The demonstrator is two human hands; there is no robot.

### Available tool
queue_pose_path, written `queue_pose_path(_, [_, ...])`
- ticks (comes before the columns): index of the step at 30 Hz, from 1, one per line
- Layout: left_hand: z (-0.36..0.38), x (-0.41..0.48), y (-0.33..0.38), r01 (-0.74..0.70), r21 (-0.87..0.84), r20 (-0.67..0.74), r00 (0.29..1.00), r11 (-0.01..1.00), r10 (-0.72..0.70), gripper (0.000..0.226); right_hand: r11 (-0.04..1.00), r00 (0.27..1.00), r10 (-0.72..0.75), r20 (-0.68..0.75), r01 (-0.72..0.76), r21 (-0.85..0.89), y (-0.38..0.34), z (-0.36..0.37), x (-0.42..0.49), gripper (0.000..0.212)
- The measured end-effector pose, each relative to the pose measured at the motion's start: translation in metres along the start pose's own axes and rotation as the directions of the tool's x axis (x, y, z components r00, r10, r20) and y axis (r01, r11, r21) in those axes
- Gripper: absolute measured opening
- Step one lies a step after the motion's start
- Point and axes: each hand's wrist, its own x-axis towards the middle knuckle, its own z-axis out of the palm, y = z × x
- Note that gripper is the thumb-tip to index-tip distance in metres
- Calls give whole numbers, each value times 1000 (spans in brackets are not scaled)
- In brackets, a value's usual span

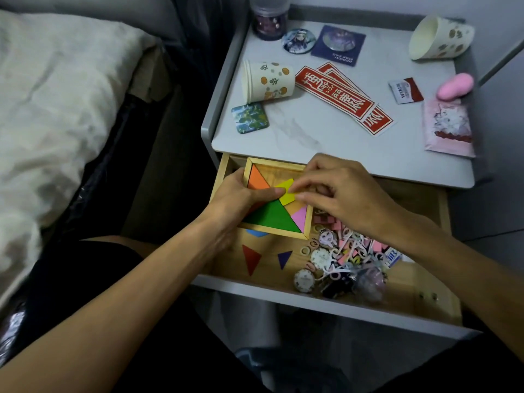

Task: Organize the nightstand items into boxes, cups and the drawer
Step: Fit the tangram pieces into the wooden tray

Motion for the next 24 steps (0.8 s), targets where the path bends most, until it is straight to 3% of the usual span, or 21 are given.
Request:
queue_pose_path(2, [1, -2, 1, -2, 12, 40, 999, 1000, 1, 44, 1000, 998, 24, -54, -25, -17, 1, 0, 1, 29])
queue_pose_path(4, [2, -3, 1, -6, 18, 67, 998, 1000, 5, 43, 997, 999, 50, -17, -51, -65, 2, 3, 2, 33])
queue_pose_path(14, [-3, 0, -2, 5, 35, 37, 999, 999, -6, 43, 998, 996, 59, 66, -57, -28, 1, 8, 0, 24])
queue_pose_path(21, [-20, 1, 9, -47, 132, -142, 988, 990, 66, 46, 990, 977, 90, -195, -66, 127, -3, 13, -4, 6])
queue_pose_path(24, [-39, 0, 14, -42, 134, -264, 962, 990, 76, 47, 962, 977, 179, -113, -150, 227, 4, 32, -10, 4])
